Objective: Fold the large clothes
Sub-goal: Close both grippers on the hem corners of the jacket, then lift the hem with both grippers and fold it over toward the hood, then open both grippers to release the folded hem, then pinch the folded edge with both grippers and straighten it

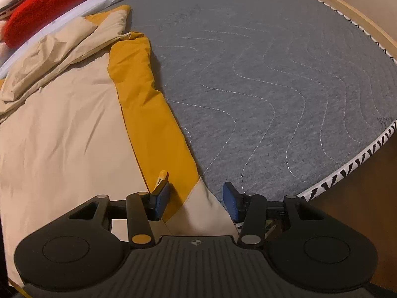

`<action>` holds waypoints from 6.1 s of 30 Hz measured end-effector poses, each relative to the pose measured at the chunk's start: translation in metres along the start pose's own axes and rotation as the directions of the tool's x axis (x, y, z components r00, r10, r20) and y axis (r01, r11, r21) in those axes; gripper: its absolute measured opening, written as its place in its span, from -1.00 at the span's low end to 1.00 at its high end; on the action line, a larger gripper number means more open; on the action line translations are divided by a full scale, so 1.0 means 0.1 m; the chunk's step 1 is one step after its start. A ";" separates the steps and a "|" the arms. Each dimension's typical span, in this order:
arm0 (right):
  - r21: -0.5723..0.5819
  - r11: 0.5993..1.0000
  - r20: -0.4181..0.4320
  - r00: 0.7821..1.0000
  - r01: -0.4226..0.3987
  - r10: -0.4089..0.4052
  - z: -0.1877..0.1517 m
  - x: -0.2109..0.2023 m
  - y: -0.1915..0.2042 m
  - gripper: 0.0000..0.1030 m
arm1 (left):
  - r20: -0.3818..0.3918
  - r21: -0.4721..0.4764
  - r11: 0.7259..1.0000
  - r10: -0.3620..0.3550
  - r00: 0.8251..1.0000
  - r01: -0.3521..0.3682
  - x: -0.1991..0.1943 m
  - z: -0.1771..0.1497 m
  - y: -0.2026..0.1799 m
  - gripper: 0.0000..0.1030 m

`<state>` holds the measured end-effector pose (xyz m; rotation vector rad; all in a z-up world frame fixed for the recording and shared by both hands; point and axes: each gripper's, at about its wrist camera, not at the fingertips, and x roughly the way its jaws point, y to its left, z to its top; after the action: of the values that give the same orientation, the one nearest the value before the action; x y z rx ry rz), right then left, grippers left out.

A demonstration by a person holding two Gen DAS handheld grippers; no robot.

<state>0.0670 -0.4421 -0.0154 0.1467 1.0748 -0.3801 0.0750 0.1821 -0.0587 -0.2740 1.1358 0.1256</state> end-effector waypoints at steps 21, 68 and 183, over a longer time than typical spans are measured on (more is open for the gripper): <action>-0.016 1.000 0.008 1.000 0.022 -0.022 -0.06 -0.06 0.04 -0.66 | -0.027 -0.057 0.996 -0.069 0.997 0.067 -0.05 -0.07 -0.01 -0.58; -0.151 0.984 0.286 0.948 -0.096 0.136 -0.15 -0.91 0.29 -0.98 | 0.157 0.084 0.989 -0.133 0.979 0.121 -0.77 -0.08 -0.37 -0.95; -0.019 0.997 0.192 0.978 -0.074 0.076 1.52 0.62 0.57 -0.95 | 0.102 0.031 0.993 -0.117 0.988 0.115 0.92 2.33 -0.40 -0.63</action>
<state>0.2408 -0.4489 -0.0016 0.1369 0.8774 -0.3131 0.3271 0.2051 -0.0445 -0.3075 1.0148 0.0224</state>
